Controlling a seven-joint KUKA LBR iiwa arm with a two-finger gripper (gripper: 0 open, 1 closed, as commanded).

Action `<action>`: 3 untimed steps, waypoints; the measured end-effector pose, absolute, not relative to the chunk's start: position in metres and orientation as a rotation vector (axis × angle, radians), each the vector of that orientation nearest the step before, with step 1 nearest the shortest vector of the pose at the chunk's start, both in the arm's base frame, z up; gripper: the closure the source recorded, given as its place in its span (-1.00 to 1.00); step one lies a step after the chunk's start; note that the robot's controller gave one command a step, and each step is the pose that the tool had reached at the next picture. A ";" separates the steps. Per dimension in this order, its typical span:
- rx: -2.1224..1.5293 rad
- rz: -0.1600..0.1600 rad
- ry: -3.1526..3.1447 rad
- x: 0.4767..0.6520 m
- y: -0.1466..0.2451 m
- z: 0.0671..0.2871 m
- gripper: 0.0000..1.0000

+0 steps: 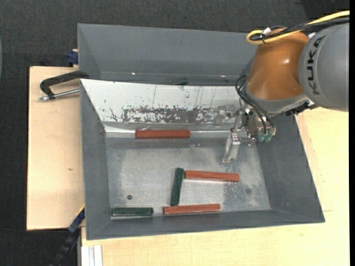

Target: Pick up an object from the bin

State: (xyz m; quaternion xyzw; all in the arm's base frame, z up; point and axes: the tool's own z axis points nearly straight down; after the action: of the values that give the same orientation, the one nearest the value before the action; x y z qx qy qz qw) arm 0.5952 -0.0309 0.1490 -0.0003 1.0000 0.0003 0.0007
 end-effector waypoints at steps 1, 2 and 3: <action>-0.113 0.000 3.135 0.557 -0.026 0.116 -1.00; 0.021 0.002 3.141 0.508 -0.026 0.070 1.00; 0.021 0.002 3.141 0.508 -0.026 0.070 1.00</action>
Offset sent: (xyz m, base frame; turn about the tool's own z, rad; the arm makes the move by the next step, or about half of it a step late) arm -0.0877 0.0037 -0.0790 0.0143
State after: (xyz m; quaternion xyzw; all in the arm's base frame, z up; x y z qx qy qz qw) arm 0.5081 -0.0263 0.0704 0.0066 1.0000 0.0005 0.0002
